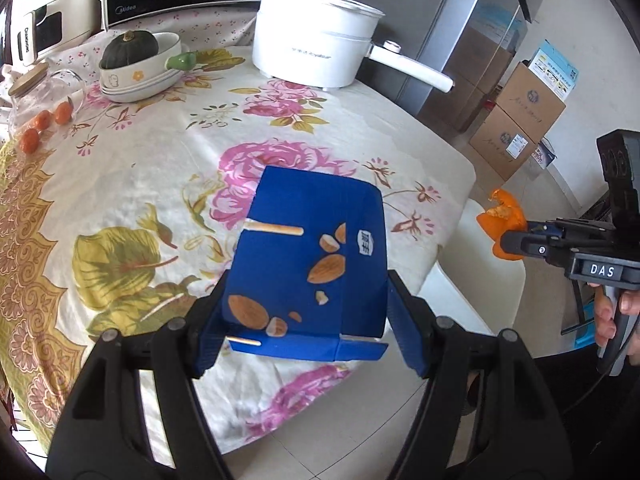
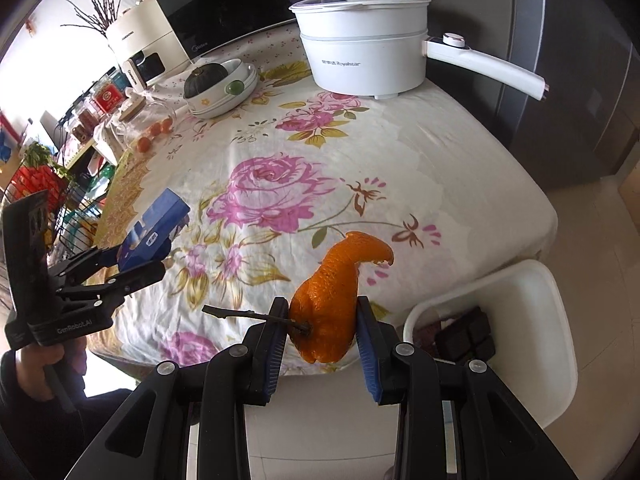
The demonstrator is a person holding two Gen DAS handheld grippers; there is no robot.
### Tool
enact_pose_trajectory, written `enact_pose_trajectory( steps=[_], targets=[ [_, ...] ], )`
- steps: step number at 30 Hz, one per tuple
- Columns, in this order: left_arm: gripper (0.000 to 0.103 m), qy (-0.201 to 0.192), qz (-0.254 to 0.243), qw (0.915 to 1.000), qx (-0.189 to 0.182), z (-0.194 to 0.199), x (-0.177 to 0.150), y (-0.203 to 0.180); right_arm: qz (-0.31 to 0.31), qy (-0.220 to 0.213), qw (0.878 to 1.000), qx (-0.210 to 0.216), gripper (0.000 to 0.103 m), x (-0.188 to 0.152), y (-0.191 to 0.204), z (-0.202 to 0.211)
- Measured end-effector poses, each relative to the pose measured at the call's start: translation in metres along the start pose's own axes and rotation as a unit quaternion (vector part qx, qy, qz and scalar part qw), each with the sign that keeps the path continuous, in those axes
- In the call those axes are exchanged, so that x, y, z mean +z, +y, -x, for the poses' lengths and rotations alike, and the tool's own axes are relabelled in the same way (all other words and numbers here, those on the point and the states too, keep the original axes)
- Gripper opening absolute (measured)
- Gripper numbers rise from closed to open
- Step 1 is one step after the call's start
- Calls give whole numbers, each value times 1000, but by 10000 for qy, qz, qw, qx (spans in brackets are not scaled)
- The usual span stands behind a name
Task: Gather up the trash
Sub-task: 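Carry the packet and pepper over the white bin with both tools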
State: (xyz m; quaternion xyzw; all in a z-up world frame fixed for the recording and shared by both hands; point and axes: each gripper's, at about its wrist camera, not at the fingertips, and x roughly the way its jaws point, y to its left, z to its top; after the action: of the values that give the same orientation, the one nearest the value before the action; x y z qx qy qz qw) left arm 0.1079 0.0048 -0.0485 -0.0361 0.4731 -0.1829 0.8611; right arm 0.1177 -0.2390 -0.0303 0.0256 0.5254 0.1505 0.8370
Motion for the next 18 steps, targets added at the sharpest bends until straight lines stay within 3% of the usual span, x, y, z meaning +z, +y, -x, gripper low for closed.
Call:
enact_pose_trajectory(
  steps=[5, 9, 18],
  targets=[
    [72, -58, -55, 9999, -122, 1, -10, -24, -299, -73, 9994, -162, 34, -26, -27, 3],
    [72, 109, 47, 9991, -404, -16, -11, -43, -632, 24, 9977, -229, 34, -40, -53, 3],
    [72, 389, -699, 9938, -770, -56, -12, -120, -1035, -49, 9931, -552, 35, -74, -119, 22]
  ],
)
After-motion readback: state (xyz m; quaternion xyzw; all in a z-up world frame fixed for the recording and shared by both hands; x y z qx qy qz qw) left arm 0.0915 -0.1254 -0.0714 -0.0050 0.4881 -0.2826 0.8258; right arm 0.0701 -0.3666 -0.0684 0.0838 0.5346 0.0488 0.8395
